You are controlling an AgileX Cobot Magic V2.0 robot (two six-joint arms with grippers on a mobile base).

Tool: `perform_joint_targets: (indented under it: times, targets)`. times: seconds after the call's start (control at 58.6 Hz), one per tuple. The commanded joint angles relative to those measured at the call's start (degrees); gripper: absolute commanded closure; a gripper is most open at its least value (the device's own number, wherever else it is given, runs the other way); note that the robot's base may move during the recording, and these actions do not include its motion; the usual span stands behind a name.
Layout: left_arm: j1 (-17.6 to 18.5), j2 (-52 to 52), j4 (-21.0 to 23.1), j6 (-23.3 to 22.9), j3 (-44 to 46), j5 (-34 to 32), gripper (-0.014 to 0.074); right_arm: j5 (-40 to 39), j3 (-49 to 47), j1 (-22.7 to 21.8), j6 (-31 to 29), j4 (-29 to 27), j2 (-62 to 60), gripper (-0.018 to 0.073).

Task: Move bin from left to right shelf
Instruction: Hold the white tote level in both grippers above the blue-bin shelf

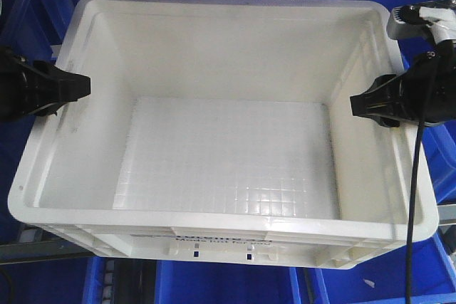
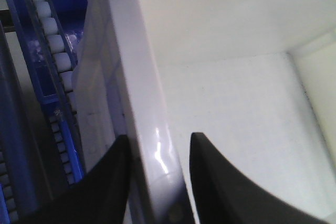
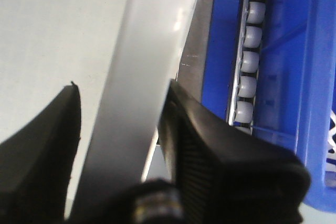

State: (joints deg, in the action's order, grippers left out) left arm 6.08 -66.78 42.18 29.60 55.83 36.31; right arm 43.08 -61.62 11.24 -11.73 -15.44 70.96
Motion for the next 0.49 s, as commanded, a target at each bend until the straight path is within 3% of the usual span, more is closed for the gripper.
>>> perform_joint_targets:
  times: [0.0, 0.478]
  targets:
    - [1.96, 1.61, 8.98, 1.26, 2.59, 1.47, 0.0603, -5.92, -2.96, 1.3, -0.89, -7.82, -1.88, 0.0564]
    - [1.96, 1.61, 8.98, 1.26, 2.59, 1.47, 0.0603, -5.92, -2.96, 1.3, -0.89, -7.82, -1.88, 0.0564]
